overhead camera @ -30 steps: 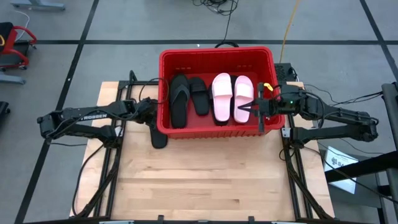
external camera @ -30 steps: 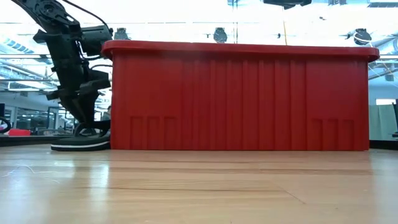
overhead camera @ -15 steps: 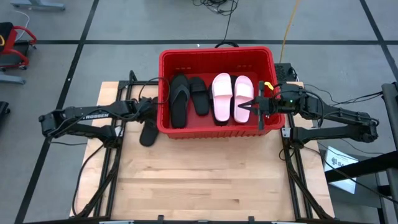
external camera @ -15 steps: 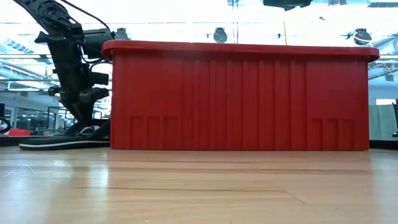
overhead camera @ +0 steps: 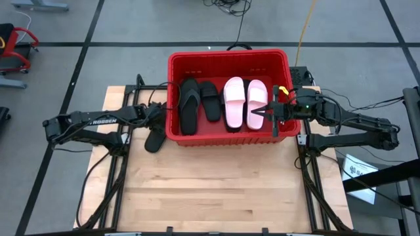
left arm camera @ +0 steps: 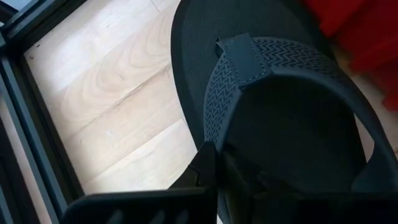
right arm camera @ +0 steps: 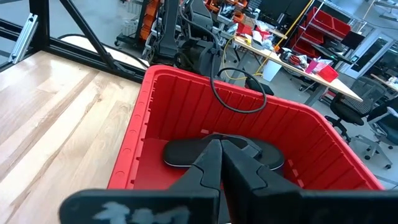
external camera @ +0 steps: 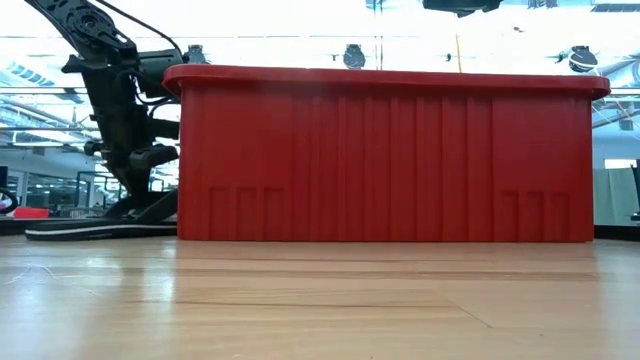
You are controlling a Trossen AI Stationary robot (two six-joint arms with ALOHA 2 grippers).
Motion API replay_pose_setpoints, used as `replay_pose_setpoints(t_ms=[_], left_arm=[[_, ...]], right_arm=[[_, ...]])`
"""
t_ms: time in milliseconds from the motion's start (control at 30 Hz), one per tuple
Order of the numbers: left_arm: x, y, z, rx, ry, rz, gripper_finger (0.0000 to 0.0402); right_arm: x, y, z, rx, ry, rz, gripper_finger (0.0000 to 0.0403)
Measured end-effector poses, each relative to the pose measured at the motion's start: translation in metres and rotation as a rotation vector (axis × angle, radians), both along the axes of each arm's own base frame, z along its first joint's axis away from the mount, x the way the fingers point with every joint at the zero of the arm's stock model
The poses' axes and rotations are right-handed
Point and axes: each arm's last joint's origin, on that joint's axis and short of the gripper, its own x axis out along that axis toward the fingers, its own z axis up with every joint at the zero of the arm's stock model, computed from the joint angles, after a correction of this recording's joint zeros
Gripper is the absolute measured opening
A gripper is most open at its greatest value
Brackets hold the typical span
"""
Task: Pick and place slides into bin
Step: Stack the black flip flop on top of the black slide in the red bin
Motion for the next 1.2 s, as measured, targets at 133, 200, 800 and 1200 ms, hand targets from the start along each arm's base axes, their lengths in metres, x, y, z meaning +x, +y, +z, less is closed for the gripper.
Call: replay_pose_setpoints(t_ms=[133,200,800,1200], left_arm=[[-0.003,-0.001,0.003,0.003,-0.004,0.003,0.0002],[-0.005,-0.003,0.006,0.004,-0.013,0.009,0.0001],[-0.017,-0.007,0.097,-0.008,0.054,0.063,0.0],[-0.03,-0.008,0.209,0.261,-0.113,0.202,0.0]], right_arm=[[0.0,0.0,0.0,0.0,0.0,0.0,0.0],[0.0,0.0,0.0,0.0,0.0,0.0,0.0],[0.0,0.0,0.0,-0.007,-0.003,0.002,0.0],[0.0,0.0,0.0,-0.035,0.001,0.008,0.0]])
